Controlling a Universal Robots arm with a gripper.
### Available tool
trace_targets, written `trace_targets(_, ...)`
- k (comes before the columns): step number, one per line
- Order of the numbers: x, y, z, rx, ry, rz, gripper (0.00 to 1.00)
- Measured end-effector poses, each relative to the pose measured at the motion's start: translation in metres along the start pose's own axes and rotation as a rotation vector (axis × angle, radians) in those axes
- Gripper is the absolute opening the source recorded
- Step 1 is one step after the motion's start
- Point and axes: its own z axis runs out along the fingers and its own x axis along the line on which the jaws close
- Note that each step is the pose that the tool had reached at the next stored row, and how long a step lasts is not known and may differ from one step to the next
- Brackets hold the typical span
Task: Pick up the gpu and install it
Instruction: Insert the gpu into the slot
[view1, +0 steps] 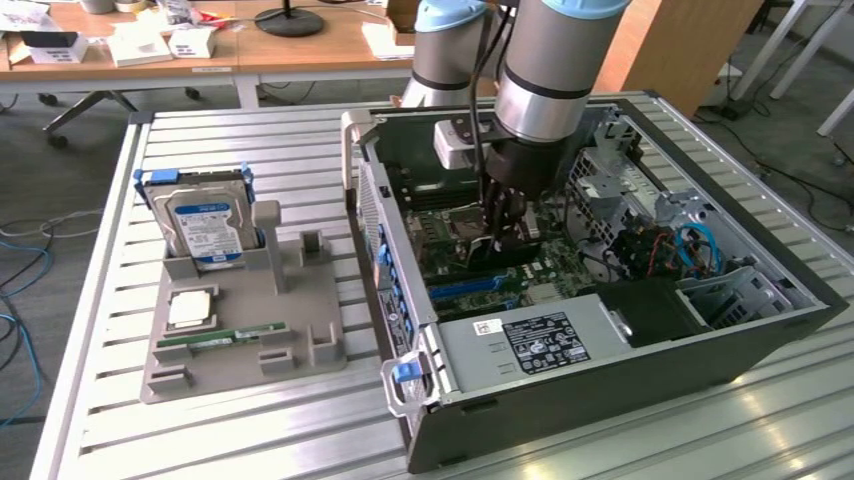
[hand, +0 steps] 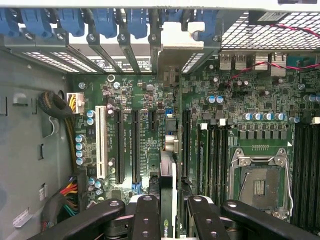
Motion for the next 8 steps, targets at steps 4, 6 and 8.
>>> trace_targets(4, -0.0002, 0.0011, 0.0, 0.0, -0.0001, 0.0, 0.26)
trace_targets(6, -0.0002, 0.0011, 0.0, 0.0, 0.0, 0.0, 0.26)
trace_targets(8, -0.0003, 0.0011, 0.0, -0.0001, 0.0, 0.0, 0.26)
